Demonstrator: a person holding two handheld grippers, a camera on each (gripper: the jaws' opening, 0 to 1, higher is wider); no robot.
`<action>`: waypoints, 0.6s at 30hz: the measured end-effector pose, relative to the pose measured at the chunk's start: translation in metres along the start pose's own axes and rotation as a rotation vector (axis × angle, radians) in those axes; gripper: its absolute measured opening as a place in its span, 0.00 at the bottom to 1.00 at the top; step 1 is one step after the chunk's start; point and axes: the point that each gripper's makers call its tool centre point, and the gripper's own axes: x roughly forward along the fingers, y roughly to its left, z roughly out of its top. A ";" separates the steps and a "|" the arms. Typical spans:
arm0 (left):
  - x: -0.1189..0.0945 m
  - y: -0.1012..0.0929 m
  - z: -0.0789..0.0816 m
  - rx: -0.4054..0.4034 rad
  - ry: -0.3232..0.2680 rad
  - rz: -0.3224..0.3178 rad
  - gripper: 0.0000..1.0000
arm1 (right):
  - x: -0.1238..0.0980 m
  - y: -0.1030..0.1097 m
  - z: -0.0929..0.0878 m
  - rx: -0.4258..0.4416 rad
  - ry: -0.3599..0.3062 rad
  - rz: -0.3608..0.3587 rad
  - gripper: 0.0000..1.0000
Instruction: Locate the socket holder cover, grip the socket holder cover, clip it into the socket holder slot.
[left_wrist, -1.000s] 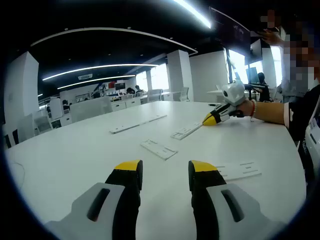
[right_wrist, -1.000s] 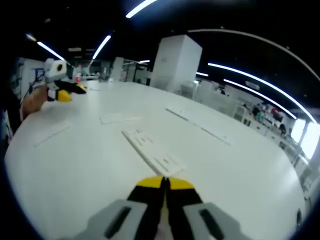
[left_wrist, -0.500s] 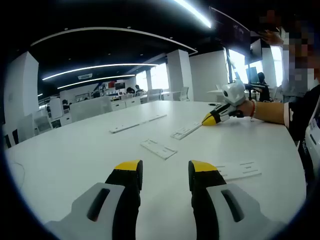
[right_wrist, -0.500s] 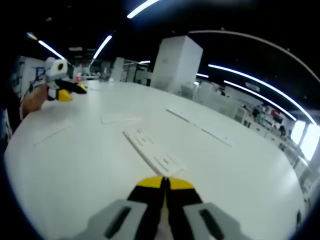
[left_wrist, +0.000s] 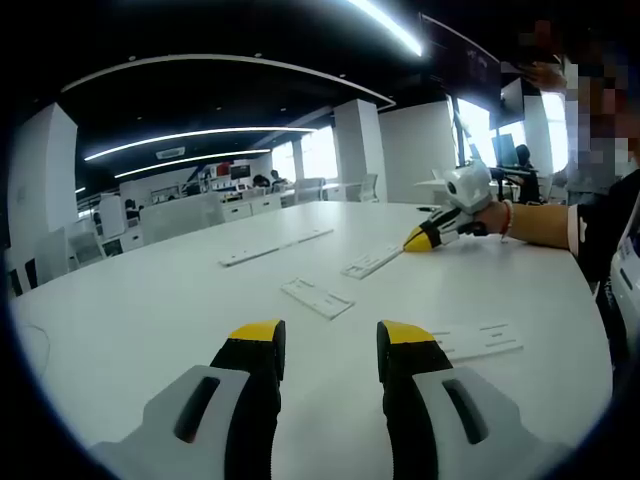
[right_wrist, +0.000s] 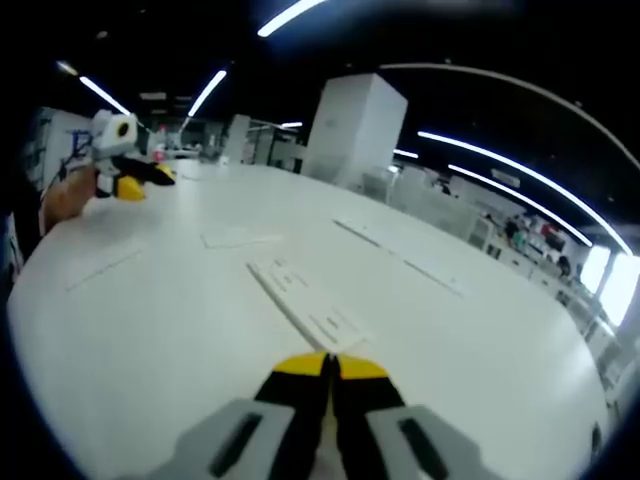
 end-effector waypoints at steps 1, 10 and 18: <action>0.000 0.000 0.000 0.000 -0.001 0.000 0.38 | 0.000 0.000 0.000 0.001 -0.001 0.000 0.05; 0.001 0.000 0.000 -0.001 0.002 -0.001 0.38 | 0.001 0.002 0.001 -0.006 -0.006 0.000 0.05; 0.001 0.000 -0.001 -0.003 0.003 0.000 0.38 | 0.002 0.002 0.002 -0.012 -0.008 -0.002 0.05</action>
